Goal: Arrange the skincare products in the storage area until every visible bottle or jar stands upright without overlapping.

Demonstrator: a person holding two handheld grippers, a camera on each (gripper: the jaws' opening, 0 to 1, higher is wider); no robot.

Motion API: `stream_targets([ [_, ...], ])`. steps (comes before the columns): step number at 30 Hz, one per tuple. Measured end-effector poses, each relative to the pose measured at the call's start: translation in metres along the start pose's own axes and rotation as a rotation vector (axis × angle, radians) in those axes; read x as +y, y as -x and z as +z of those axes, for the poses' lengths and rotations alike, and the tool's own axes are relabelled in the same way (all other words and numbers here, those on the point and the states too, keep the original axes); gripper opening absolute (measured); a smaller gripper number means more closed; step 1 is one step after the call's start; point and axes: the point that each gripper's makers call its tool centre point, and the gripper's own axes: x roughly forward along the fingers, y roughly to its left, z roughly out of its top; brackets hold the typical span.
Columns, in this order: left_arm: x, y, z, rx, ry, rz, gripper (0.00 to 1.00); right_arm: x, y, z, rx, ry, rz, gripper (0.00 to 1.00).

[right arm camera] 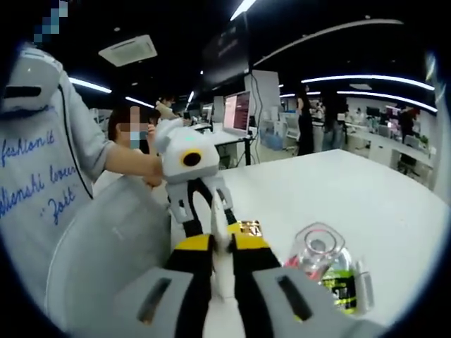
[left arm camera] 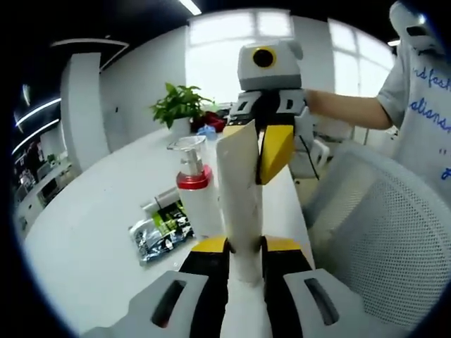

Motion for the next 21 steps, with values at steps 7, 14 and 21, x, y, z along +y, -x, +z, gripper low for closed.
stream_targets([
  [7,0.001,0.0,0.0,-0.006,-0.01,0.007,0.12,-0.004,0.0,0.0,-0.006,-0.006,-0.017,0.12],
  [14,0.006,0.001,-0.001,-0.008,-0.014,0.022,0.12,-0.015,0.01,-0.003,-0.008,-0.028,-0.065,0.13],
  [21,0.015,0.004,-0.003,-0.006,-0.037,0.035,0.12,-0.022,0.025,-0.006,-0.018,-0.05,-0.112,0.12],
])
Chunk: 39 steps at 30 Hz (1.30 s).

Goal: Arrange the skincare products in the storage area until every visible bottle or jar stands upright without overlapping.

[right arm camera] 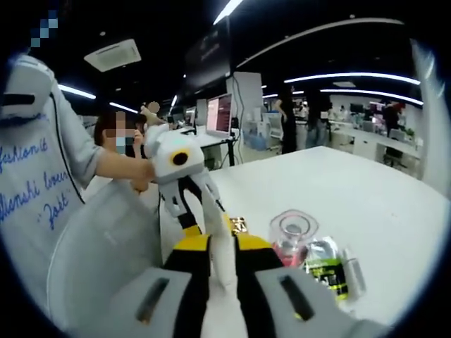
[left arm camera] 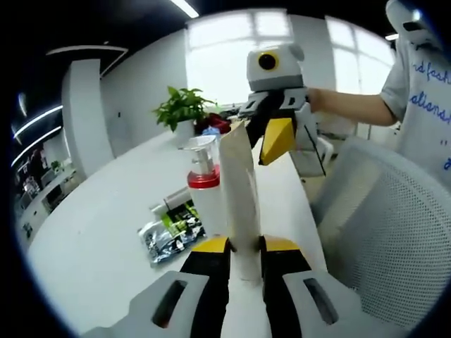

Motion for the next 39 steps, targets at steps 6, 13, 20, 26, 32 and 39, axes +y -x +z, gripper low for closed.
stream_targets([
  [6,0.008,0.002,-0.001,-0.002,-0.012,0.003,0.12,-0.008,0.017,-0.001,-0.022,-0.019,-0.049,0.12],
  [13,0.018,0.005,-0.003,0.005,-0.038,0.014,0.12,-0.005,0.027,-0.003,-0.034,-0.031,-0.082,0.11],
  [20,0.027,0.006,-0.003,0.018,-0.085,0.024,0.11,-0.005,0.032,-0.002,-0.039,-0.031,-0.102,0.11],
  [26,0.039,0.006,-0.004,0.036,-0.115,0.033,0.11,-0.004,0.036,-0.001,-0.045,-0.034,-0.117,0.1],
  [32,0.047,0.006,-0.005,0.04,-0.11,0.04,0.12,-0.006,0.041,-0.004,-0.045,-0.044,-0.132,0.1],
  [39,0.053,0.003,-0.004,0.034,-0.084,0.039,0.12,-0.006,0.046,-0.007,-0.045,-0.071,-0.15,0.13],
])
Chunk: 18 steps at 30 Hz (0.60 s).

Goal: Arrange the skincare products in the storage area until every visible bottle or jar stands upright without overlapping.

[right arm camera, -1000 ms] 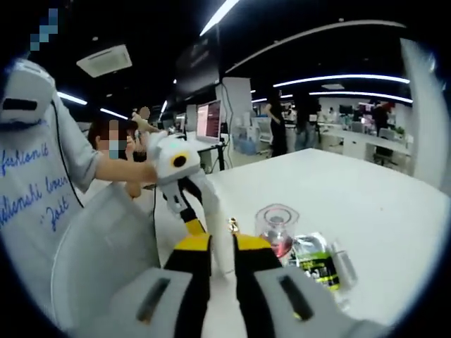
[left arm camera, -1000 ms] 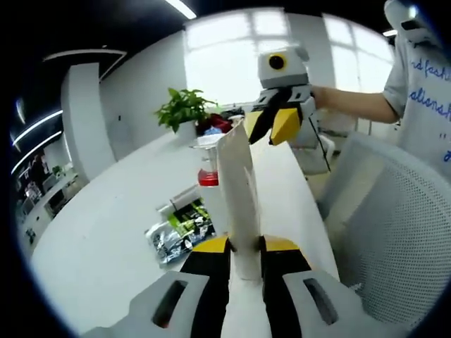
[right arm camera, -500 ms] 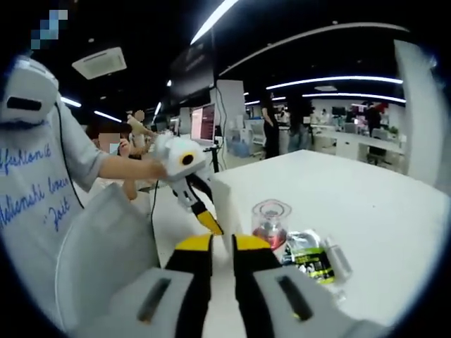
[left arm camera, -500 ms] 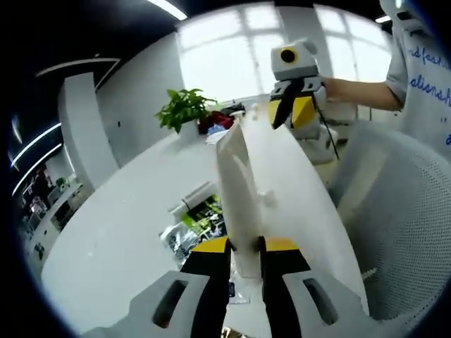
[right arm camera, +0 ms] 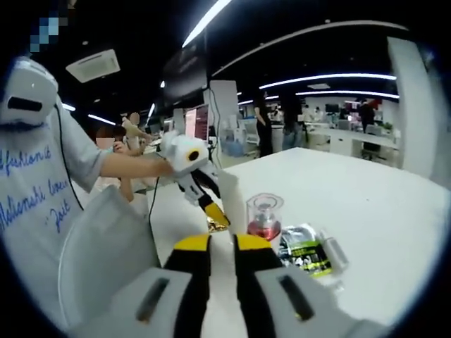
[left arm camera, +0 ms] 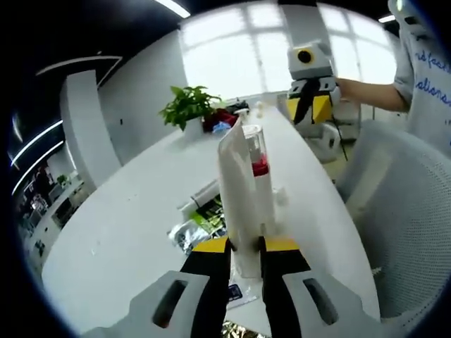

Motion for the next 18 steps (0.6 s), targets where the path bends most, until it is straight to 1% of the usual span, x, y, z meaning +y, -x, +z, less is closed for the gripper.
stream_targets([
  [3,0.0,-0.002,0.001,-0.003,0.005,-0.002,0.12,0.0,0.002,-0.001,-0.004,-0.011,-0.013,0.15],
  [10,0.0,-0.007,0.003,-0.018,0.036,-0.007,0.12,-0.001,0.002,-0.002,-0.007,-0.014,-0.049,0.24],
  [18,-0.004,-0.013,0.006,-0.029,0.073,-0.022,0.12,0.002,0.001,-0.007,0.001,-0.032,-0.056,0.25],
])
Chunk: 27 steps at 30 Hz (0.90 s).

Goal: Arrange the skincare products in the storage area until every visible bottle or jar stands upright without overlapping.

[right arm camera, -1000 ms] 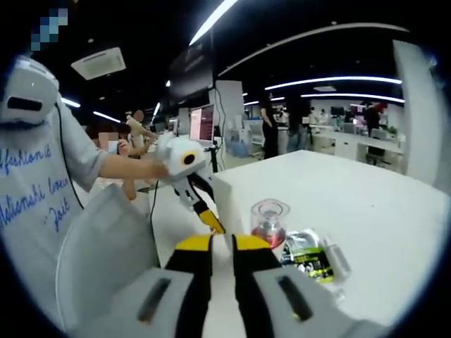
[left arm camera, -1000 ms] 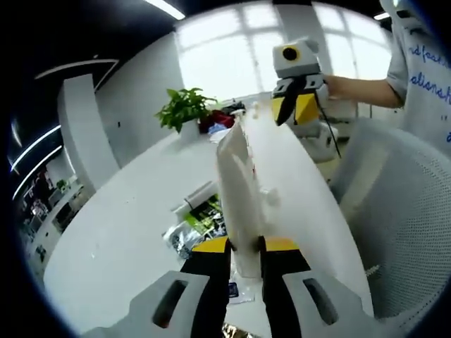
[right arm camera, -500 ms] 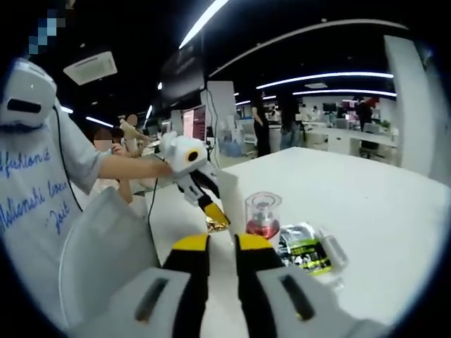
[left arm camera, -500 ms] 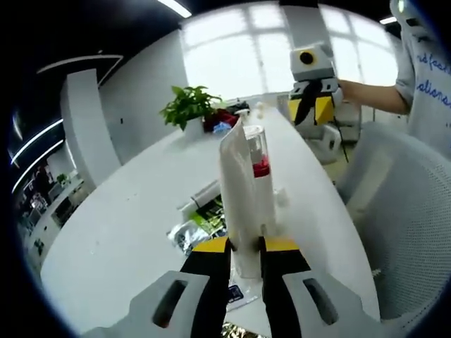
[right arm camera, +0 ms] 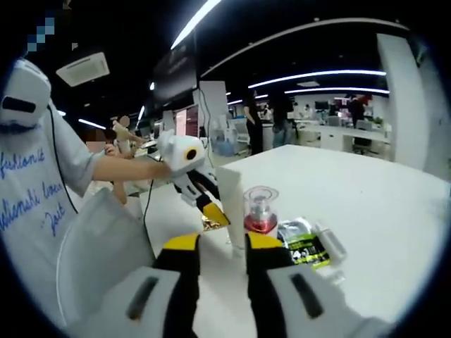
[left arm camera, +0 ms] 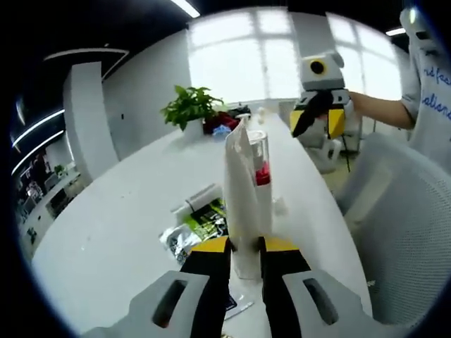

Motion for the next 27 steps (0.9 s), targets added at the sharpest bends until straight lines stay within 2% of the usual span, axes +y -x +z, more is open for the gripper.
stream_targets([
  [19,-0.006,-0.006,0.002,-0.015,0.085,-0.031,0.14,0.005,0.002,-0.003,0.005,-0.006,-0.009,0.24],
  [22,-0.009,-0.009,-0.008,0.024,0.048,-0.035,0.15,0.005,0.003,-0.002,0.003,-0.006,-0.012,0.24],
  [27,-0.008,-0.014,-0.015,0.034,0.055,-0.029,0.16,0.005,0.005,-0.002,-0.001,-0.01,-0.019,0.24],
])
